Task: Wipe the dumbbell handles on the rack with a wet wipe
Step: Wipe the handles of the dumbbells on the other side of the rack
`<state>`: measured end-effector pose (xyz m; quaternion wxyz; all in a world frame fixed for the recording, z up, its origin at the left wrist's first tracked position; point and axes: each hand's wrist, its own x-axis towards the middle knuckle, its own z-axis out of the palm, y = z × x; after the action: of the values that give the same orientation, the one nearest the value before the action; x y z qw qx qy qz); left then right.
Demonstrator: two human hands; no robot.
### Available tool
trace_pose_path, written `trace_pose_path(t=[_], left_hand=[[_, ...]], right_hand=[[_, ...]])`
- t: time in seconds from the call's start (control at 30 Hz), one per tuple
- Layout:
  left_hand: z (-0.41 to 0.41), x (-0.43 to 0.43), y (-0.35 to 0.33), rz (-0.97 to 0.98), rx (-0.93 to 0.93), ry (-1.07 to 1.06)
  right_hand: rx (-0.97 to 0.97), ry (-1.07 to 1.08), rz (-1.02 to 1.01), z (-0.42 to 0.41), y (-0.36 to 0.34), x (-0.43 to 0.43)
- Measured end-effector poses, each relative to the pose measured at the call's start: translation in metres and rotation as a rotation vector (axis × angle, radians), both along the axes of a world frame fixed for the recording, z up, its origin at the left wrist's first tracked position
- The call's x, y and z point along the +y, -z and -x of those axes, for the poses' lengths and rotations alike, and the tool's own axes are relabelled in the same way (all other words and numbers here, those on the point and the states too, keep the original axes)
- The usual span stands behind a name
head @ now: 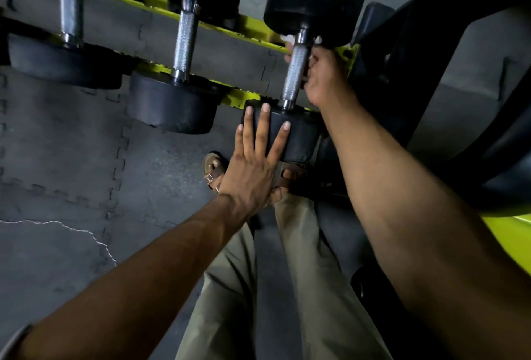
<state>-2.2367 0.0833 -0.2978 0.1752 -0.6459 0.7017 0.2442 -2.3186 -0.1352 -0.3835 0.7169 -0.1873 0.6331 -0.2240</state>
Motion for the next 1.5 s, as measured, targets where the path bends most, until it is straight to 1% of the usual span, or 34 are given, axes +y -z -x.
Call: trace_pose_path(t=[0.07, 0.1, 0.17, 0.2, 0.23, 0.27, 0.37, 0.43, 0.47, 0.53, 0.6, 0.63, 0.67, 0.73, 0.8, 0.83, 0.9, 0.97, 1.07, 1.13, 1.17, 1.23, 1.27, 1.3, 1.37, 1.4, 1.43, 1.5], left_hand=[[0.002, 0.002, 0.000, -0.009, 0.006, -0.002], [0.002, 0.003, 0.000, -0.005, 0.005, -0.002], [0.002, 0.002, -0.001, -0.005, 0.006, -0.007], [0.002, 0.001, -0.001, -0.006, 0.010, -0.010], [0.001, 0.001, -0.002, -0.011, 0.014, -0.012], [0.002, 0.001, -0.003, -0.014, 0.011, -0.008], [0.002, -0.001, -0.001, 0.002, -0.020, 0.011], [0.001, -0.002, 0.001, 0.004, -0.025, 0.011], [0.001, -0.001, 0.000, -0.010, -0.013, 0.008], [0.002, 0.002, 0.000, -0.022, -0.006, 0.013], [0.003, 0.001, 0.000, -0.010, -0.017, 0.019], [0.003, 0.001, -0.001, -0.013, -0.014, 0.015], [0.003, 0.000, -0.001, -0.015, -0.007, 0.014], [0.002, 0.001, -0.001, -0.016, 0.012, 0.008], [0.002, 0.002, 0.000, -0.007, 0.020, 0.002], [0.001, 0.002, 0.001, -0.003, 0.021, 0.000], [0.002, 0.001, 0.001, 0.000, 0.032, -0.003], [0.001, -0.001, 0.001, -0.004, 0.039, 0.001], [0.000, 0.001, 0.001, 0.002, 0.034, -0.001], [0.000, 0.001, 0.001, 0.017, 0.035, -0.005], [0.001, 0.001, 0.000, 0.016, 0.034, -0.005], [0.001, -0.001, -0.001, 0.001, 0.030, -0.002], [0.001, -0.001, -0.002, -0.010, 0.033, -0.005], [0.001, -0.002, -0.003, -0.016, 0.034, -0.009], [0.001, -0.002, -0.004, -0.019, 0.029, -0.012], [0.002, -0.001, -0.005, -0.025, 0.028, -0.015], [0.003, -0.002, -0.006, -0.030, 0.028, -0.013], [0.003, -0.003, -0.007, -0.026, 0.020, -0.009]], right_hand=[[0.209, -0.222, 0.052, 0.017, -0.004, 0.029], [0.280, -0.323, 0.085, 0.028, -0.005, 0.044], [0.373, -0.530, 0.145, 0.043, -0.012, 0.066], [0.392, -0.590, 0.155, 0.046, -0.013, 0.067], [0.394, -0.598, 0.157, 0.044, -0.014, 0.062], [0.396, -0.554, 0.160, 0.039, -0.015, 0.051], [0.451, -0.307, 0.185, 0.014, -0.015, 0.004], [0.387, -0.129, 0.151, 0.001, -0.008, -0.005], [0.372, -0.099, 0.143, 0.000, -0.004, 0.003], [0.426, -0.092, 0.213, 0.006, -0.004, 0.033], [0.503, -0.118, 0.320, 0.013, -0.009, 0.050], [0.570, -0.161, 0.406, 0.015, -0.012, 0.052], [0.651, -0.217, 0.522, 0.015, -0.019, 0.052], [0.821, -0.389, 0.840, 0.013, -0.026, 0.053], [0.931, -0.579, 1.106, 0.010, -0.029, 0.051], [0.954, -0.650, 1.183, 0.008, -0.031, 0.045], [0.983, -0.731, 1.272, 0.008, -0.028, 0.029], [0.989, -0.841, 1.244, 0.015, -0.018, 0.018], [0.978, -1.239, 1.290, 0.023, -0.016, 0.035], [0.991, -1.406, 1.325, 0.023, -0.033, 0.029], [1.021, -1.465, 1.298, 0.017, -0.044, 0.020], [1.086, -1.651, 1.144, -0.002, -0.064, 0.000], [1.087, -1.789, 1.027, -0.013, -0.070, -0.006], [1.042, -1.947, 0.933, -0.024, -0.077, -0.006], [0.882, -2.243, 0.776, -0.040, -0.079, 0.006], [0.822, -2.320, 0.710, -0.045, -0.078, 0.013], [0.791, -2.345, 0.667, -0.047, -0.076, 0.017], [0.775, -2.336, 0.696, -0.048, -0.080, 0.015]])
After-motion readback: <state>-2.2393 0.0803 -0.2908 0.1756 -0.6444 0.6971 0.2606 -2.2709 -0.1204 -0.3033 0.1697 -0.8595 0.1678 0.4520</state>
